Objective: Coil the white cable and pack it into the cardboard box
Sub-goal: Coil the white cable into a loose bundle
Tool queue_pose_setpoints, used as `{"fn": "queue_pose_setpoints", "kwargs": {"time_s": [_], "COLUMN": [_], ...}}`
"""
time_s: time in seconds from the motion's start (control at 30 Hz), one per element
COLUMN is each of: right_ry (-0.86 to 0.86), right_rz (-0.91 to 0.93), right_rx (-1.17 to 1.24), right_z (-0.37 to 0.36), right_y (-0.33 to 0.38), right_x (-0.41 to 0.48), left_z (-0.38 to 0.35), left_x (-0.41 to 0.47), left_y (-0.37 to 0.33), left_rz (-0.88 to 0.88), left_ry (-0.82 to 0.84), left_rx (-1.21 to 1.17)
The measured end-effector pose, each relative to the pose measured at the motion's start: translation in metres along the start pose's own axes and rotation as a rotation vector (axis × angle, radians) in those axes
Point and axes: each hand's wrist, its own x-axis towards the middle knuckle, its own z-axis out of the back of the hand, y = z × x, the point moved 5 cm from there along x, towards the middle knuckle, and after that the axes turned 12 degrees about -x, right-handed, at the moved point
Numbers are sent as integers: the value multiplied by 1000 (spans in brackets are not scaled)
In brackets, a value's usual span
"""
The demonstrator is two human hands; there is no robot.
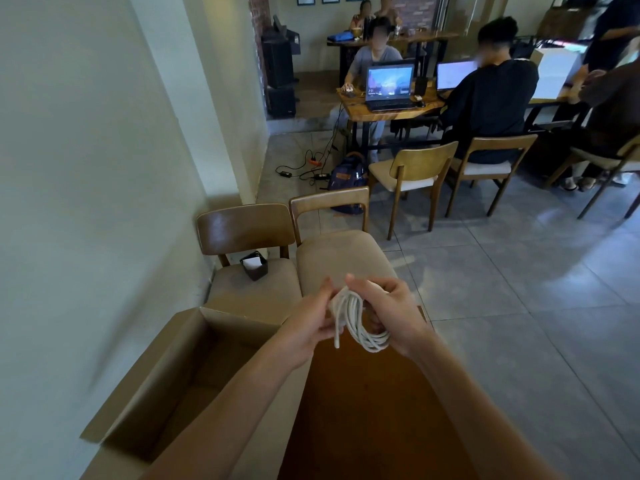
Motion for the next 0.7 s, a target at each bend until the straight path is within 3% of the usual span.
{"fn": "queue_pose_setpoints", "kwargs": {"time_s": [0.1,0.23,0.37,0.5,0.7], "right_ry": [-87,-279,-389,-385,-268], "right_rz": [0,-14,6,-93,-104], "right_rx": [-120,-146,-223,-351,-170], "right_z": [0,8,6,-2,-27], "right_y": [-1,-4,-6,-13,-20], "right_x": [1,6,10,15,21], "left_z": [-16,-20,-17,-12,9], "left_x": [-7,-5,1,2,2], "left_y": [1,4,3,4,2], "left_rz": [-24,-167,-305,-443,-517], "left_ry": [170,200,108,-24,-147], "left_rx": [16,15,-13,41,2]}}
